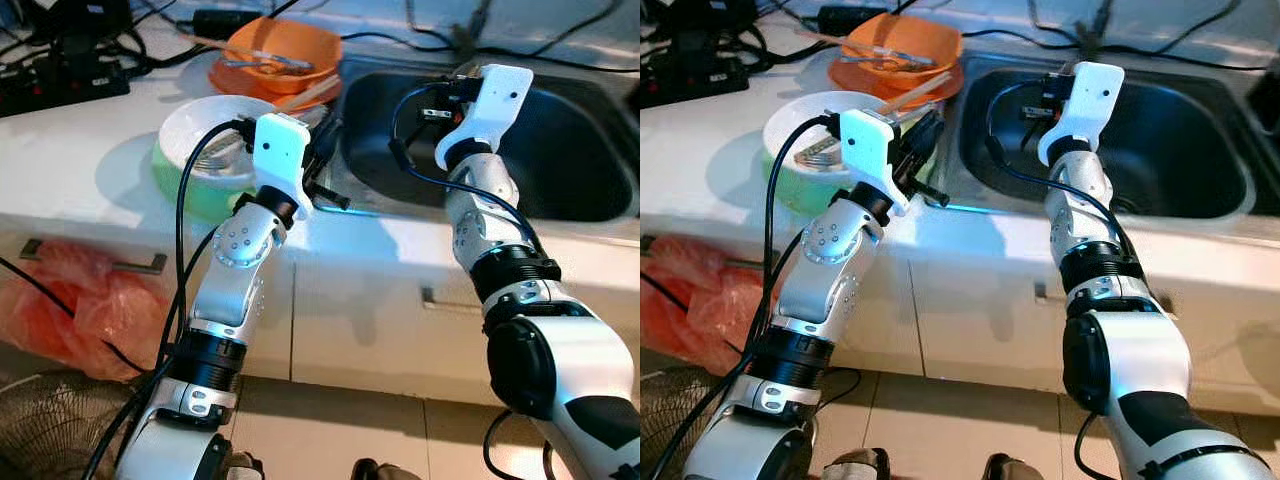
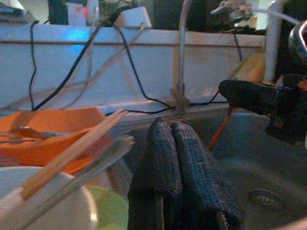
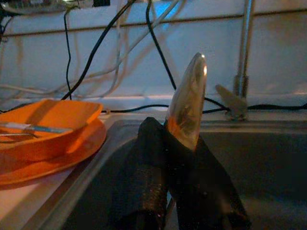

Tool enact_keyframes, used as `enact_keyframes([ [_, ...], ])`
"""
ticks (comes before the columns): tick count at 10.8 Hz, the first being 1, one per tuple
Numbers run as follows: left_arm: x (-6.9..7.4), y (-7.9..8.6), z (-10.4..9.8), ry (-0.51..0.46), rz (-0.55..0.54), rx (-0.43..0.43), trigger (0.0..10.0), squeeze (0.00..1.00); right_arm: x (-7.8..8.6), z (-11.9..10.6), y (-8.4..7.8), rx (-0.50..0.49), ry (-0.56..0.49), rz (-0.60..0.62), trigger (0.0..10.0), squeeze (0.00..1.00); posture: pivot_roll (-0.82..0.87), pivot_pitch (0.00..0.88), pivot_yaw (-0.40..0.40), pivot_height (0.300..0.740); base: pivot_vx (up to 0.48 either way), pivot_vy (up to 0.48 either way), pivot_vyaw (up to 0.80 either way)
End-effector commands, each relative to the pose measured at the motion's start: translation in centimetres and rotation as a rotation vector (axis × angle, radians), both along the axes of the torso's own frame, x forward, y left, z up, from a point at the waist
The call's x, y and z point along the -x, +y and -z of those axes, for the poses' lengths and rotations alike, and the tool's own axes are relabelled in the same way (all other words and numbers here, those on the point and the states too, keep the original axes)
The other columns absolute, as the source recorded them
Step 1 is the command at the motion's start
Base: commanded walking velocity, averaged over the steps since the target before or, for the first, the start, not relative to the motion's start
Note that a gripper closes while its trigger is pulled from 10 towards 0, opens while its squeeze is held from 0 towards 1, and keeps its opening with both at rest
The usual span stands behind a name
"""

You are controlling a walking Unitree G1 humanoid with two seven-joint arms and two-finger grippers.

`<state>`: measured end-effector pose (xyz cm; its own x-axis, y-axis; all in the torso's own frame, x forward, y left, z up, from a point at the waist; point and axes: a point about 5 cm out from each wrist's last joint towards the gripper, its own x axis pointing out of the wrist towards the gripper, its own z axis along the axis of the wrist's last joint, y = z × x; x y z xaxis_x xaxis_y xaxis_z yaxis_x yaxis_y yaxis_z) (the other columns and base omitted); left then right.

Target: Kitchen organization

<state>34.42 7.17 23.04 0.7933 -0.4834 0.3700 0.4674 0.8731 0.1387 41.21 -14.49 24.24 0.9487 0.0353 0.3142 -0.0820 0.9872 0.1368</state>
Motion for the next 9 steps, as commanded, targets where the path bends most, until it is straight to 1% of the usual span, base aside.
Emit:
enact_keyframes([
  [1, -0.02, -0.20, -0.27, -0.009, 0.004, 0.001, 10.0, 0.00, -0.13, -0.55, -0.29, -0.002, -0.006, 0.011, 10.0, 0.00, 0.19, 0.113, -0.039, 0.740, 0.311, 0.000, 0.00],
  [4, 0.09, -0.25, -0.30, -0.008, 0.013, 0.005, 10.0, 0.00, -0.11, -0.47, -0.24, -0.009, -0.005, 0.012, 10.0, 0.00, 0.19, 0.118, -0.035, 0.740, 0.310, 0.000, 0.00],
  [7, 0.22, -0.49, -0.26, -0.009, 0.027, 0.005, 10.0, 0.00, -0.10, -0.27, -0.66, -0.010, 0.004, 0.027, 10.0, 0.00, 0.19, 0.121, -0.034, 0.740, 0.321, 0.000, 0.00],
  [9, 0.24, -0.37, -0.29, -0.010, 0.025, 0.007, 10.0, 0.00, -0.17, -0.09, -0.81, -0.004, 0.024, 0.042, 10.0, 0.00, 0.20, 0.121, -0.035, 0.740, 0.326, 0.000, -0.68],
])
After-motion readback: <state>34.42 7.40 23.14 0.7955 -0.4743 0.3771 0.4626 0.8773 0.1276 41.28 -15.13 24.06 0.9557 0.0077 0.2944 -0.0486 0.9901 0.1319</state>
